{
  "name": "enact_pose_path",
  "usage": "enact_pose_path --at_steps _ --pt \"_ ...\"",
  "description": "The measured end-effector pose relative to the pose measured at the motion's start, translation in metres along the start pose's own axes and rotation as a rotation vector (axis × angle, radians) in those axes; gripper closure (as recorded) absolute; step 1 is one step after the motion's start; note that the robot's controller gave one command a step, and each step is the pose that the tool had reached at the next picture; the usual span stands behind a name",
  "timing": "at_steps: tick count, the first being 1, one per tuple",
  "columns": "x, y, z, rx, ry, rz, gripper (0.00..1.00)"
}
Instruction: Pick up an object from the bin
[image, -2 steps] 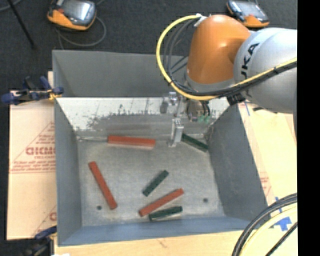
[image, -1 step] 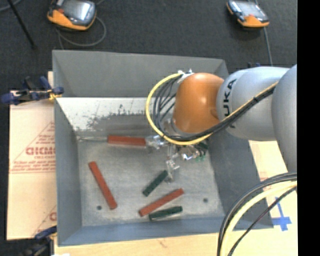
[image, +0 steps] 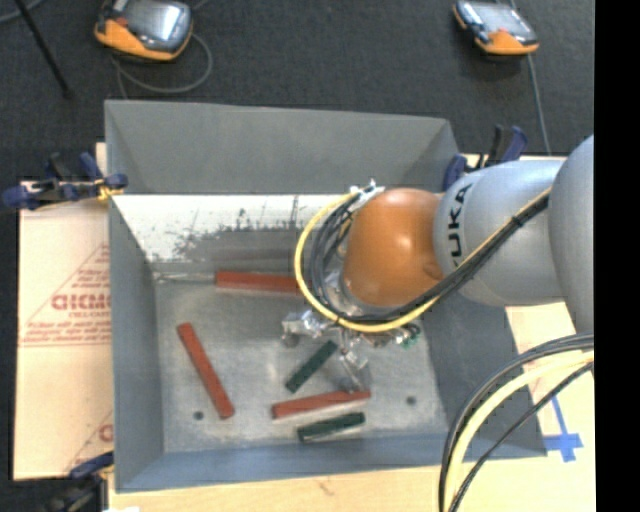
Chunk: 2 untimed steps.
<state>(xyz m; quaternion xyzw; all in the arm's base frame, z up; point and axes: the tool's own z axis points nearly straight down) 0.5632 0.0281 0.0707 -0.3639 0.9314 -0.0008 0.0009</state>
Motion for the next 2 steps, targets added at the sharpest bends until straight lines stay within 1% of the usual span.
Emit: enact_pose_path --at_steps 1,2 --pt "0.000 0.000 0.000 0.000 -0.001 0.003 1.00" --pt "-0.010 0.001 -0.207 0.007 -0.009 -0.042 1.00"
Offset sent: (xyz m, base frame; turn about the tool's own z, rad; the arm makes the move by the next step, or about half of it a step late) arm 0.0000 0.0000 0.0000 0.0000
